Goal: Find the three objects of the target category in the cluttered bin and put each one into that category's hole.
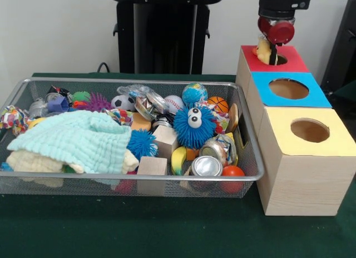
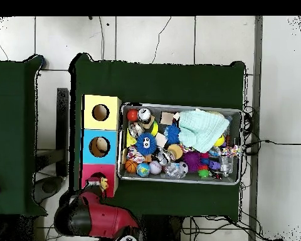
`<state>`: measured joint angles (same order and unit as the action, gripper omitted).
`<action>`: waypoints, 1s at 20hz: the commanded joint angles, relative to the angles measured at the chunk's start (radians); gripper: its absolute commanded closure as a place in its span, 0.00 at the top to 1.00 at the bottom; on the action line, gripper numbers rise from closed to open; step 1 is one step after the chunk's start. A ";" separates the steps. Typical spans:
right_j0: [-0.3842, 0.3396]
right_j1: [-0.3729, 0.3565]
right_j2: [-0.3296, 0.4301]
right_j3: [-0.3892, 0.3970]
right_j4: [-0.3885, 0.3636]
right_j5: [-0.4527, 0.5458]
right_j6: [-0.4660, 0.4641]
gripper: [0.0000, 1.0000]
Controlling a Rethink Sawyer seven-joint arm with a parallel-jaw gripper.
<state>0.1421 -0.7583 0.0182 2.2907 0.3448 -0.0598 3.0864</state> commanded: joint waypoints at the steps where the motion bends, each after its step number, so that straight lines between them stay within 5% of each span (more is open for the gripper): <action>1: 0.104 0.127 0.034 0.144 0.115 -0.007 0.272 0.00; 2: 0.103 0.122 0.049 0.164 0.175 -0.028 0.341 1.00; 4: 0.351 0.176 -0.158 0.031 0.245 0.120 0.232 1.00; 6: 0.391 0.200 -0.156 0.005 0.321 0.127 0.238 1.00; 15: 0.406 0.270 -0.040 -0.028 0.500 -0.016 0.277 1.00; 20: 0.401 0.275 -0.028 -0.026 0.514 -0.030 0.256 1.00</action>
<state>0.5123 -0.6785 -0.2035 2.2442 0.7810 -0.1426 3.0845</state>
